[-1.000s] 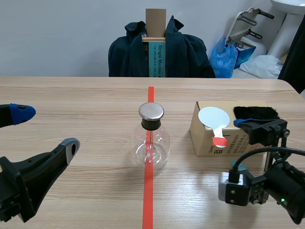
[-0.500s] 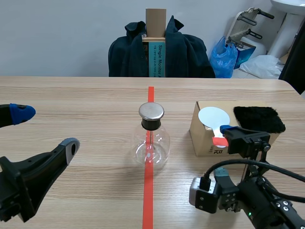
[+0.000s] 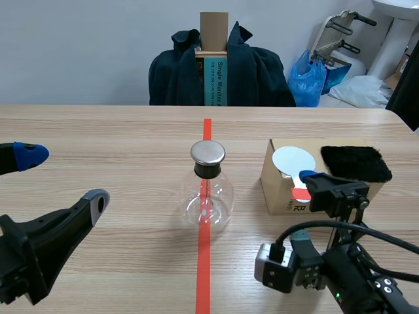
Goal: Do the electroscope experiment.
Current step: 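Pick up the white charging plate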
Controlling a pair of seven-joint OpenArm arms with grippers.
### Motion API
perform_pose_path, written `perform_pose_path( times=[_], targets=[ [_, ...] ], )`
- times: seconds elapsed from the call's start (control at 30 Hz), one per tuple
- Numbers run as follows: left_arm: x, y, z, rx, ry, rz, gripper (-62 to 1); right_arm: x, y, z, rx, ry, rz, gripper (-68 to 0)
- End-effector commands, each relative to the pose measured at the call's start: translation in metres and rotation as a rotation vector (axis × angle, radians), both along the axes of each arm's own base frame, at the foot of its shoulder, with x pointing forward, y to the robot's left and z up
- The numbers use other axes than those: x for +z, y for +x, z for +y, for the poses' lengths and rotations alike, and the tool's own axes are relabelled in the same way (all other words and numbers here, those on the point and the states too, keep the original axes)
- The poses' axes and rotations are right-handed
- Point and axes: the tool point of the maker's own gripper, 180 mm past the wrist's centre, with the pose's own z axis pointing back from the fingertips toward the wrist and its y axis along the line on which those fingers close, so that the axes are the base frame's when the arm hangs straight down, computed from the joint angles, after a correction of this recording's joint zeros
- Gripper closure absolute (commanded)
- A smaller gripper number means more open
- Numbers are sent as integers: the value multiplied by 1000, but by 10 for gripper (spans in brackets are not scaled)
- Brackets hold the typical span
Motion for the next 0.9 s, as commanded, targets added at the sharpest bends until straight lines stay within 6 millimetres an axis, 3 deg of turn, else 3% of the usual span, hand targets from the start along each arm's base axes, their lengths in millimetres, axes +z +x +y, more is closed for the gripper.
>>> perform_pose_path(
  times=[0.0,0.63,0.67,0.73,0.87],
  targets=[
    [10,1,-6,-9,-28,-27,-623,23,16,3,-7,23,-77,-679],
    [10,1,-6,-9,-28,-27,-623,28,23,-4,-35,16,-94,-679],
    [10,1,-6,-9,-28,-27,-623,28,23,-4,-35,16,-94,-665],
    [10,1,-6,-9,-28,-27,-623,27,23,-3,-34,16,-94,-573],
    [10,1,-6,-9,-28,-28,-623,27,23,-3,-34,16,-94,-310]
  ],
)
